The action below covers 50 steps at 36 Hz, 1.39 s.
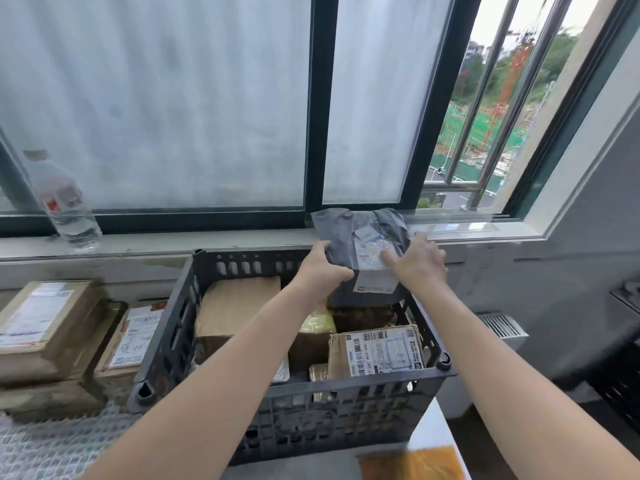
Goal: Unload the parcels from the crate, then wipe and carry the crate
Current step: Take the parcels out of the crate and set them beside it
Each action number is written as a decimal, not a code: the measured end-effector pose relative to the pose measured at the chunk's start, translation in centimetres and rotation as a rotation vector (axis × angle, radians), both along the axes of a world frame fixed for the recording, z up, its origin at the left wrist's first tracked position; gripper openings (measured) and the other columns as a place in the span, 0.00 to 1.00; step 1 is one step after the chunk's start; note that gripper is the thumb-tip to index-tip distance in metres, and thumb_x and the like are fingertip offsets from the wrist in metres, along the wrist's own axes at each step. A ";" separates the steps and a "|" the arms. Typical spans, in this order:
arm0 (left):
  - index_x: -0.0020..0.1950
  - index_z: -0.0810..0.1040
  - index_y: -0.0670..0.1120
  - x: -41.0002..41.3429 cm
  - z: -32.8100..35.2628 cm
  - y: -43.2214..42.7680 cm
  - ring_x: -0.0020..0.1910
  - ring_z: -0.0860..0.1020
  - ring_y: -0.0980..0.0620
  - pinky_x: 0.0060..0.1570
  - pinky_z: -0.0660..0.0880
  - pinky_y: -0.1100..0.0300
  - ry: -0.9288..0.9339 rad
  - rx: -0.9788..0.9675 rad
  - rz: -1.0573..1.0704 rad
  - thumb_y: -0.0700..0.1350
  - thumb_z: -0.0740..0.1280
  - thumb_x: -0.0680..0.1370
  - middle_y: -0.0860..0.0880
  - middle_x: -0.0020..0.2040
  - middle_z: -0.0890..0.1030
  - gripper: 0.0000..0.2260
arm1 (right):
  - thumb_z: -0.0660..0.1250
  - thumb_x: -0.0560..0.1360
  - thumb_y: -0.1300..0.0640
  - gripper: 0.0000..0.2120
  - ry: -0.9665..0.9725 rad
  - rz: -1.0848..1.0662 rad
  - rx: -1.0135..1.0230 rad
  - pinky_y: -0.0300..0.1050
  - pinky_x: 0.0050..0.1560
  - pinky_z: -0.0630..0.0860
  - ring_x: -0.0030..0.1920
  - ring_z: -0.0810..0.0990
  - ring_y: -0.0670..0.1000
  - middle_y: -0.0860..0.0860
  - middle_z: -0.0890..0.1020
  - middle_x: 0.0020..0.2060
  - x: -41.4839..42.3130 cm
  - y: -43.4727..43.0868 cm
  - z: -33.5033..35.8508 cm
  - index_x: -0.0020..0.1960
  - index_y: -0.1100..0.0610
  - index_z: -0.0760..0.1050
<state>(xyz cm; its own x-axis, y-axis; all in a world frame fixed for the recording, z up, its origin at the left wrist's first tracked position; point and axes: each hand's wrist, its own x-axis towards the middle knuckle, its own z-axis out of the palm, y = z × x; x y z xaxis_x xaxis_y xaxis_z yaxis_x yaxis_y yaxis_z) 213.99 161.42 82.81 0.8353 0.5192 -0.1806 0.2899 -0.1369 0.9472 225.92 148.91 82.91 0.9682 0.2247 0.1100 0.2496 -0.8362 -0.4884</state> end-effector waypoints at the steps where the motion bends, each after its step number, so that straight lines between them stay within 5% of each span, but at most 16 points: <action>1: 0.75 0.62 0.46 0.1 -0.1 0.2 0.58 0.76 0.46 0.60 0.76 0.49 0.000 -0.012 0.014 0.38 0.72 0.74 0.45 0.61 0.74 0.33 | 0.68 0.74 0.39 0.32 0.035 -0.011 0.015 0.58 0.60 0.71 0.63 0.69 0.62 0.61 0.73 0.61 0.3 0.0 -0.1 0.67 0.61 0.67; 5: 0.73 0.60 0.42 0.6 -0.2 0.8 0.55 0.74 0.48 0.53 0.72 0.54 0.002 -0.105 0.109 0.40 0.72 0.74 0.47 0.57 0.73 0.32 | 0.70 0.70 0.36 0.30 0.163 -0.008 0.092 0.54 0.51 0.76 0.55 0.77 0.60 0.58 0.79 0.53 1.3 0.0 -0.1 0.55 0.61 0.75; 9: 0.58 0.75 0.39 0.9 -0.1 0.9 0.53 0.80 0.44 0.57 0.78 0.45 0.009 -0.179 0.113 0.44 0.74 0.71 0.42 0.55 0.81 0.19 | 0.75 0.70 0.46 0.19 0.177 0.032 0.229 0.46 0.35 0.72 0.41 0.78 0.54 0.54 0.79 0.39 1.0 -0.1 0.4 0.43 0.61 0.77; 15: 0.48 0.81 0.41 0.2 -0.5 1.7 0.39 0.82 0.50 0.33 0.75 0.61 -0.047 -0.301 0.135 0.40 0.72 0.76 0.45 0.43 0.84 0.04 | 0.72 0.73 0.56 0.12 0.144 0.137 0.429 0.49 0.43 0.75 0.44 0.78 0.54 0.58 0.83 0.45 -0.4 0.0 1.2 0.49 0.64 0.79; 19: 0.56 0.78 0.43 -1.0 -1.0 2.4 0.45 0.83 0.46 0.40 0.78 0.56 -0.119 -0.374 0.156 0.39 0.72 0.75 0.43 0.49 0.85 0.11 | 0.71 0.75 0.55 0.05 0.170 0.242 0.556 0.48 0.46 0.76 0.48 0.79 0.54 0.52 0.81 0.46 -1.6 0.2 1.4 0.49 0.53 0.76; 21: 0.58 0.76 0.45 -1.8 -0.9 2.8 0.47 0.83 0.45 0.41 0.78 0.54 -0.164 -0.405 0.160 0.38 0.72 0.75 0.43 0.51 0.84 0.13 | 0.70 0.76 0.54 0.04 0.206 0.288 0.618 0.55 0.52 0.80 0.51 0.81 0.56 0.52 0.81 0.49 -2.2 0.6 1.5 0.48 0.49 0.75; 27: 0.62 0.74 0.45 -4.9 -0.6 4.4 0.54 0.81 0.43 0.57 0.77 0.43 -0.248 -0.412 0.218 0.37 0.74 0.72 0.44 0.55 0.83 0.20 | 0.68 0.77 0.52 0.05 0.271 0.417 0.677 0.58 0.54 0.80 0.51 0.82 0.53 0.51 0.81 0.51 -4.5 3.4 2.0 0.52 0.45 0.74; 32: 0.59 0.77 0.43 -8.8 -0.4 6.4 0.47 0.84 0.44 0.47 0.81 0.50 -0.292 -0.430 0.306 0.37 0.76 0.70 0.43 0.51 0.85 0.18 | 0.66 0.79 0.51 0.08 0.251 0.458 0.698 0.56 0.51 0.81 0.51 0.81 0.54 0.52 0.81 0.51 -7.3 6.6 2.2 0.56 0.50 0.73; 36: 0.63 0.76 0.41 -12.5 -0.4 8.6 0.50 0.84 0.43 0.52 0.81 0.47 -0.293 -0.434 0.332 0.43 0.78 0.70 0.43 0.51 0.85 0.23 | 0.64 0.81 0.55 0.05 0.219 0.464 0.766 0.44 0.41 0.76 0.48 0.80 0.52 0.54 0.79 0.49 -10.8 9.3 2.1 0.55 0.54 0.71; 43: 0.58 0.80 0.43 -19.1 -1.4 12.9 0.50 0.84 0.43 0.54 0.80 0.47 -0.308 -0.443 0.260 0.42 0.75 0.73 0.43 0.52 0.85 0.14 | 0.64 0.80 0.54 0.04 0.240 0.486 0.765 0.60 0.54 0.79 0.51 0.80 0.57 0.57 0.79 0.50 -17.8 14.4 2.2 0.52 0.54 0.71; 46: 0.61 0.79 0.42 -21.9 -1.6 15.2 0.51 0.84 0.43 0.56 0.79 0.44 -0.317 -0.413 0.284 0.41 0.77 0.71 0.43 0.53 0.85 0.20 | 0.65 0.80 0.53 0.04 0.304 0.488 0.785 0.60 0.54 0.79 0.51 0.81 0.58 0.57 0.80 0.51 -20.7 16.4 2.0 0.49 0.51 0.71; 50: 0.63 0.75 0.42 -25.7 -1.8 17.9 0.42 0.85 0.48 0.39 0.82 0.55 -0.360 -0.393 0.339 0.37 0.75 0.73 0.44 0.51 0.85 0.20 | 0.69 0.77 0.53 0.12 0.499 0.453 0.828 0.54 0.50 0.81 0.50 0.82 0.54 0.56 0.81 0.51 -24.0 19.0 1.7 0.56 0.57 0.71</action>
